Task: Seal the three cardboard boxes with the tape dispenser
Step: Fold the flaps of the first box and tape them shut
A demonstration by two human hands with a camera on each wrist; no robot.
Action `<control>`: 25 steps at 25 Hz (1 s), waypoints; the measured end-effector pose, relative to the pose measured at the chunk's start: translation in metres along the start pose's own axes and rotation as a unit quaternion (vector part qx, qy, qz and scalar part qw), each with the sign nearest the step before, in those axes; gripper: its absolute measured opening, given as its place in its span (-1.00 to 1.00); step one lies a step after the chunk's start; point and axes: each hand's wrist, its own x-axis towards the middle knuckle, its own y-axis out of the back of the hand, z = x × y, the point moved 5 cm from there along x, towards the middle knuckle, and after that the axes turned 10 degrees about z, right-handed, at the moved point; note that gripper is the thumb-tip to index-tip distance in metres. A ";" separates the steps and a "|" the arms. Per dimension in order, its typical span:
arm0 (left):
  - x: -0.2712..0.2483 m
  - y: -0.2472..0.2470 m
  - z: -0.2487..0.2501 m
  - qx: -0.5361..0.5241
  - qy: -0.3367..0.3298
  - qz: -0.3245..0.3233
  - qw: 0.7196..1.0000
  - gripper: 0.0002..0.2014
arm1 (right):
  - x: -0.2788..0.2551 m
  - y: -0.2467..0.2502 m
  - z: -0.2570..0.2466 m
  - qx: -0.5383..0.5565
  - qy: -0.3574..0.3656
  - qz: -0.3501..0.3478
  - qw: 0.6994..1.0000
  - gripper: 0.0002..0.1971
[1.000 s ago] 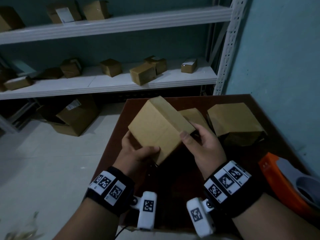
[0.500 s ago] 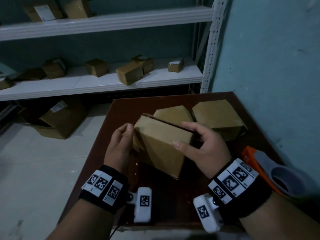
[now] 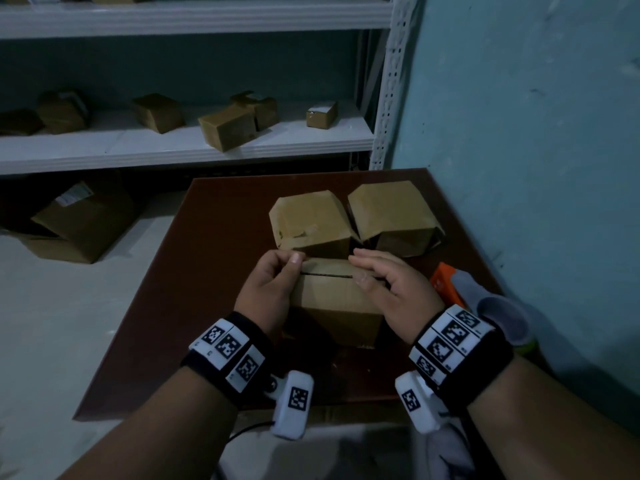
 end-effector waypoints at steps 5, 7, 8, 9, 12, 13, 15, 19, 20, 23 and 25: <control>-0.001 -0.009 -0.002 0.015 -0.007 0.023 1.000 -0.92 | -0.001 0.003 0.005 -0.015 0.016 -0.019 1.000 -0.60; 0.000 -0.011 -0.003 0.021 -0.009 0.027 0.999 -0.92 | 0.001 0.002 0.007 -0.010 0.015 -0.031 0.999 -0.59; 0.000 -0.011 -0.003 0.021 -0.011 0.026 0.999 -0.90 | 0.002 0.001 0.007 -0.007 0.014 -0.035 0.999 -0.58; 0.000 -0.012 -0.002 0.022 -0.013 0.026 0.999 -0.87 | 0.003 0.000 0.007 -0.004 0.012 -0.038 0.999 -0.58; 0.001 -0.014 -0.002 0.028 -0.017 0.029 0.999 -0.80 | 0.007 0.001 0.009 0.000 0.004 -0.044 0.999 -0.58; 0.002 -0.014 -0.001 0.030 -0.020 0.034 0.999 -0.83 | 0.008 0.001 0.009 0.000 0.001 -0.043 0.999 -0.58; 0.004 -0.015 -0.001 0.038 -0.027 0.048 0.998 -0.91 | 0.010 0.001 0.008 0.000 0.000 -0.038 0.999 -0.58; 0.007 -0.017 0.000 0.045 -0.029 0.059 0.997 -0.93 | 0.014 0.001 0.009 0.005 -0.009 -0.033 0.999 -0.59; 0.007 -0.017 0.000 0.046 -0.031 0.060 0.997 -0.93 | 0.014 0.002 0.009 0.011 -0.014 -0.029 0.999 -0.59; 0.007 -0.018 0.002 0.056 -0.030 0.057 0.996 -0.93 | 0.013 0.003 0.008 0.022 -0.027 -0.021 0.999 -0.56; 0.008 -0.018 0.003 0.056 -0.026 0.057 0.996 -0.93 | 0.011 0.005 0.007 0.021 -0.039 -0.022 0.999 -0.54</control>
